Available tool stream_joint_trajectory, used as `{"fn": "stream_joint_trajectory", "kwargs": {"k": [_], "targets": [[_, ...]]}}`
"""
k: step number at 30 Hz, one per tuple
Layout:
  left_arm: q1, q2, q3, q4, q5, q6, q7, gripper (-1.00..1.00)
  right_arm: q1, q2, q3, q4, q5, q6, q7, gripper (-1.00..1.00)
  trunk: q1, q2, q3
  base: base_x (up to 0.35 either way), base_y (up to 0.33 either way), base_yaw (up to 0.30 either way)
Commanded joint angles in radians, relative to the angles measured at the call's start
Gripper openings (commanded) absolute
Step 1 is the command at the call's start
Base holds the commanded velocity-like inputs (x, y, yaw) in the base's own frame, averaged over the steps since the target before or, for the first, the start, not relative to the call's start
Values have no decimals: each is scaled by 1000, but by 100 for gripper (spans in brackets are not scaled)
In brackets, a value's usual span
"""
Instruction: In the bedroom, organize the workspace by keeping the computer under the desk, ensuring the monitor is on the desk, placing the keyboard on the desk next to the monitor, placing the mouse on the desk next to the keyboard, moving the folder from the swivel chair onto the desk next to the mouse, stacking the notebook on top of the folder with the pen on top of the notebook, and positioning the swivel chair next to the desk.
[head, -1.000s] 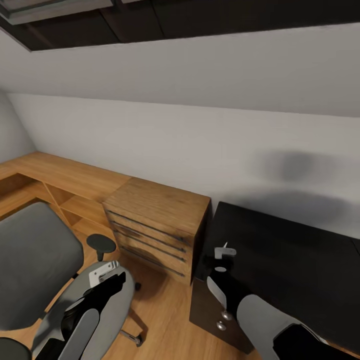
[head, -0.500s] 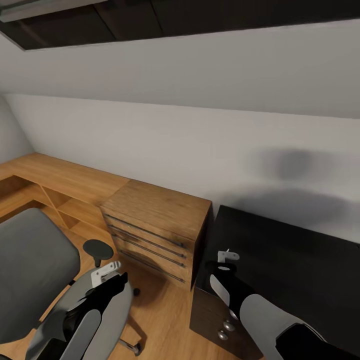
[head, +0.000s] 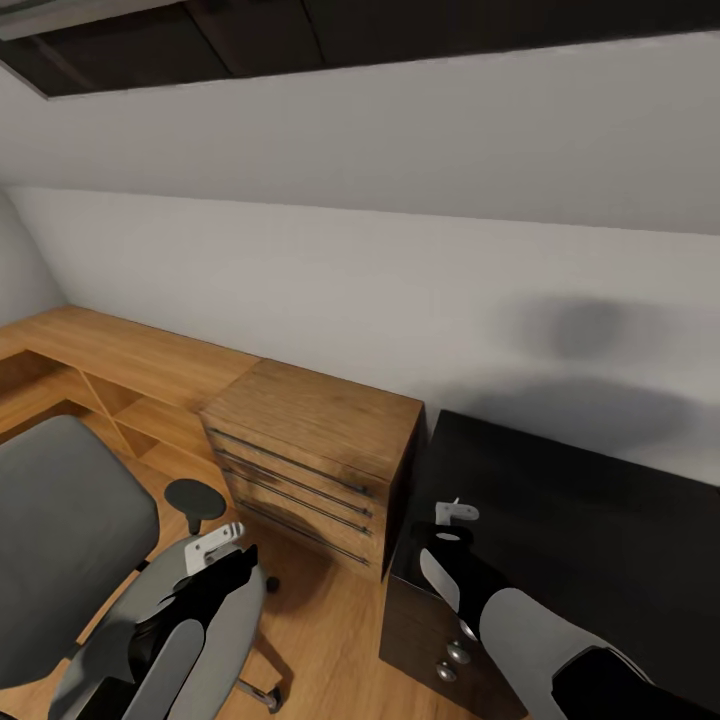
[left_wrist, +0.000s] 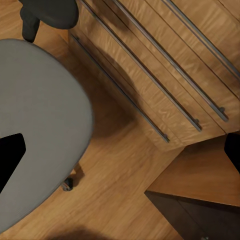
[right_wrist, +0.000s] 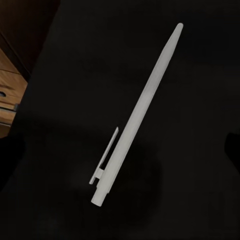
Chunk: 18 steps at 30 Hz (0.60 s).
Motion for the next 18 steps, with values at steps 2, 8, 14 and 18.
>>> {"fn": "stream_joint_trajectory", "kwargs": {"k": [2,8,14,18], "targets": [[-1,1,-2,-1,7,1,9,100,-1,-1,8,-2,-4,7,-8,100,0,-2,-2,0,0,0],[-1,0,-3,-1,7,-1,9,100,-1,-1,8,-2,-3,7,-8,100,20,-37,-17,0,0,0],[-1,-1,-3,-1,7,-1,9,100,-1,-1,8,-2,-3,1,-8,100,43,-79,-36,0,0,0],[-1,0,-3,-1,7,-1,9,100,-1,-1,8,-2,-3,0,-8,100,58,-107,-49,0,0,0]]}}
